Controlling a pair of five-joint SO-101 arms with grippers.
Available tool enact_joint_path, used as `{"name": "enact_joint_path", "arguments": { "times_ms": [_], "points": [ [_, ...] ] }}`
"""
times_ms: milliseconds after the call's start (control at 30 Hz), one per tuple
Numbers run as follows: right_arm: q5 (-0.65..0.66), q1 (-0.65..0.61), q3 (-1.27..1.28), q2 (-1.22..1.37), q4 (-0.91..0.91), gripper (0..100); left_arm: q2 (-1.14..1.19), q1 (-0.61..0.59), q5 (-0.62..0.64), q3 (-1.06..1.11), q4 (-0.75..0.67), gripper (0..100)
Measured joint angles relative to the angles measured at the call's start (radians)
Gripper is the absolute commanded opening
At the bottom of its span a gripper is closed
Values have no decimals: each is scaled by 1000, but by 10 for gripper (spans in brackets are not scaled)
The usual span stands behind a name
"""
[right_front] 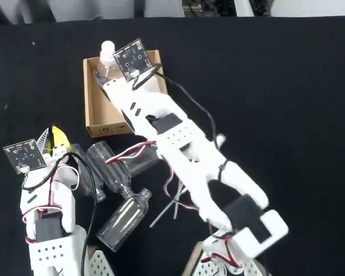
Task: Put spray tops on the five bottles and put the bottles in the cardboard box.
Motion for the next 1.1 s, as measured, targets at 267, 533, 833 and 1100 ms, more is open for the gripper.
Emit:
{"name": "enact_joint_path", "arguments": {
  "times_ms": [267,533,833,1100],
  "points": [
    [-3,0,-149,161,-21,18,0,0,0,0,0,37],
    [-3,0,-302,313,-21,18,0,0,0,0,0,37],
    [-3,0,-454,496,-21,18,0,0,0,0,0,37],
    [-3,0,-624,687,-21,19,0,0,0,0,0,37]
  ]
}}
